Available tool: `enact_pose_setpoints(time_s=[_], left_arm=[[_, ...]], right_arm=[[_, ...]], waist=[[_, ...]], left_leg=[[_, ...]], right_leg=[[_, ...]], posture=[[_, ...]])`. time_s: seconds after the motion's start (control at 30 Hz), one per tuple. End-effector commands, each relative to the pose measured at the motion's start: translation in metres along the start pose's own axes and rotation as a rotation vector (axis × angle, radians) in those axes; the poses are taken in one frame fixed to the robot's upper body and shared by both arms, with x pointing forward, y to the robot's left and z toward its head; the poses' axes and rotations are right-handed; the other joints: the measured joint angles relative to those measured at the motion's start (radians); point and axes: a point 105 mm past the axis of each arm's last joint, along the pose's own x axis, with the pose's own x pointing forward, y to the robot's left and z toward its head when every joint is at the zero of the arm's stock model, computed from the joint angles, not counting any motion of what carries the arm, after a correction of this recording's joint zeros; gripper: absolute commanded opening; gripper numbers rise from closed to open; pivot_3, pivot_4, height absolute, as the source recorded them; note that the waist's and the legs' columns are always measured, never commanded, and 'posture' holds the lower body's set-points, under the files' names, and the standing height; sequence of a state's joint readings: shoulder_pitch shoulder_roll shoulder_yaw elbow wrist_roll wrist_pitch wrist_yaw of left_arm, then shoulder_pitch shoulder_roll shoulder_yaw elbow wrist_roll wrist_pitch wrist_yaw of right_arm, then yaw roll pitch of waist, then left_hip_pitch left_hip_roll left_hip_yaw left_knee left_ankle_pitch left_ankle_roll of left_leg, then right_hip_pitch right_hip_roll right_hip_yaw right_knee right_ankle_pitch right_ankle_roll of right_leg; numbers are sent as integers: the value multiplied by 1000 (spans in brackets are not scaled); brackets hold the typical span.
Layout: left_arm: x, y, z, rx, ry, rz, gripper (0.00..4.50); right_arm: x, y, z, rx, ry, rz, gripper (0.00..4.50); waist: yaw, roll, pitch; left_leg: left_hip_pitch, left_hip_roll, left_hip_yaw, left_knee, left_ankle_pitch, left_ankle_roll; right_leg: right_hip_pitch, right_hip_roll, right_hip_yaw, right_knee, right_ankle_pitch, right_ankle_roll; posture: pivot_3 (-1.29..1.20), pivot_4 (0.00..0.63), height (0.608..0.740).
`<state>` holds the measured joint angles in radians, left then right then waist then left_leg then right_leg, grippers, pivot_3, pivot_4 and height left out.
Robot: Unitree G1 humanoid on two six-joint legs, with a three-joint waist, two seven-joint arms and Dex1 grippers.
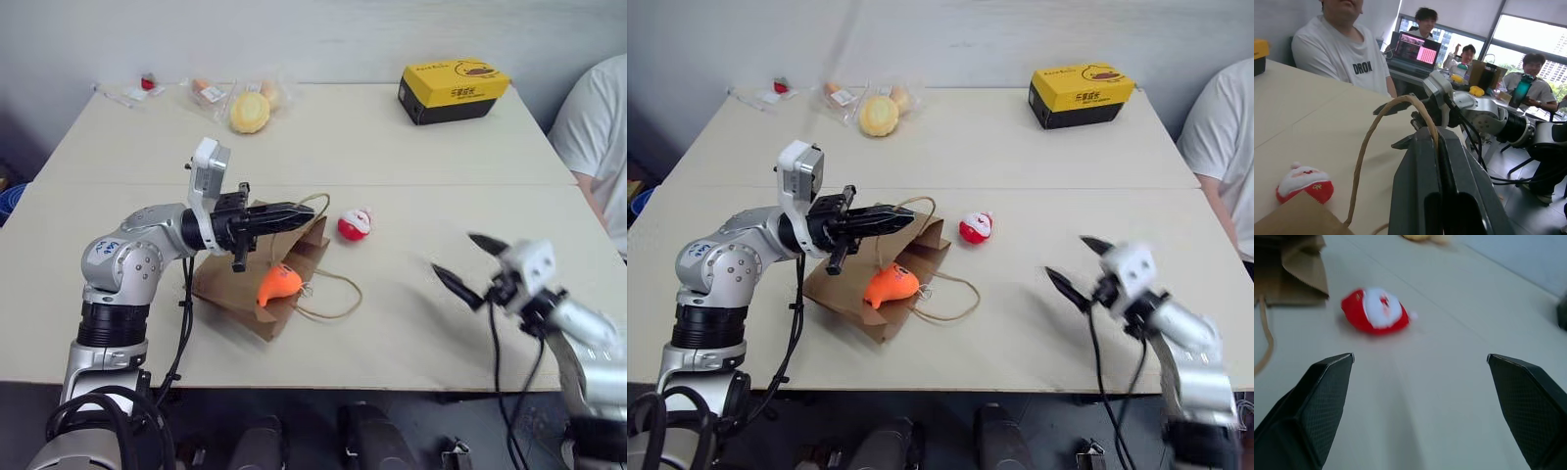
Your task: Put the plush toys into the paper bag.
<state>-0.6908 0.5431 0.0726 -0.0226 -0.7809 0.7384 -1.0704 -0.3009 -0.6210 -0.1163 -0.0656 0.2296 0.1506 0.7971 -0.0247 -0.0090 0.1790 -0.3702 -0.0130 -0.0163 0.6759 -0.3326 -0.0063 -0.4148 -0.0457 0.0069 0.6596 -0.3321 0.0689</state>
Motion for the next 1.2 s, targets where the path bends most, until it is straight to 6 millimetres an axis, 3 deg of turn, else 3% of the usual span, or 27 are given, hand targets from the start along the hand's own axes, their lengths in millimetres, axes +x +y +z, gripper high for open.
enact_pose_setpoints(time_s=[0.03, 0.23, 0.4, 0.5, 0.63, 0.8, 0.87, 0.97, 1.07, 1.2], left_arm=[[-3, -1, 12, 53, -31, 21, 0], [-7, -1, 9, 46, -27, 54, 0], [-7, -1, 9, 46, -27, 65, 0], [-8, -1, 11, 54, -26, 69, 0], [-9, 0, 14, 62, -22, 70, 0], [-13, -1, 19, 63, -21, 53, 0], [-14, -1, 24, 58, -34, 46, 0], [-14, -2, 30, 44, -57, 25, 0], [-13, -4, 31, 48, -42, 6, 0], [-10, -7, 32, 44, -42, -19, 0]], right_arm=[[34, 10, 9, -72, 70, 117, 4466], [87, 24, 26, -211, 105, 196, 4466], [106, 19, 1, -230, 224, 169, 4466], [111, 11, -8, -236, 260, 130, 3869], [115, 14, -7, -230, 235, 140, 2478], [109, 14, -3, -249, 194, 151, 860], [100, 21, 8, -229, 121, 222, 427], [82, 45, 31, -123, 1, 380, 310], [50, 96, 57, -25, -129, 680, 309], [56, 117, 70, 48, -167, 662, 309]], waist=[[7, 0, 0], [15, 0, 0], [19, 0, 0], [18, 0, 0], [7, 0, 0], [-4, 0, 0], [-4, 0, 0], [-3, 0, 0], [-2, 0, 0], [-7, 0, 0]], left_leg=[[-1, 0, 0, 0, 0, 0], [-4, 0, -1, 2, -1, 1], [-4, 0, -1, 2, -1, 1], [-5, -1, -1, 3, -1, 1], [-4, -1, -1, 3, -1, 1], [-4, -1, -1, 3, -1, 1], [-4, -1, -1, 3, -1, 1], [-5, -1, -1, 2, -1, 1], [-5, 0, -1, 2, -1, 1], [-4, 0, -2, 3, -1, 0]], right_leg=[[0, 0, 0, 0, 0, 0], [-1, -1, -1, -1, 0, 0], [-1, -1, -1, -1, 0, 0], [-1, -2, -1, -1, 0, 0], [-1, -1, -1, 0, 0, 0], [-1, -1, -1, 1, 0, 0], [-1, -1, -1, 1, 0, 0], [-1, -1, -2, 0, 0, 0], [-1, -1, -2, 0, 0, 1], [0, -1, -1, 0, 0, 1]], posture=[[0, 150, 740], [0, 150, 740], [0, 150, 740], [0, 150, 740], [0, 150, 740], [0, 150, 740], [0, 150, 740], [0, 150, 740], [0, 150, 740], [0, 150, 740]])
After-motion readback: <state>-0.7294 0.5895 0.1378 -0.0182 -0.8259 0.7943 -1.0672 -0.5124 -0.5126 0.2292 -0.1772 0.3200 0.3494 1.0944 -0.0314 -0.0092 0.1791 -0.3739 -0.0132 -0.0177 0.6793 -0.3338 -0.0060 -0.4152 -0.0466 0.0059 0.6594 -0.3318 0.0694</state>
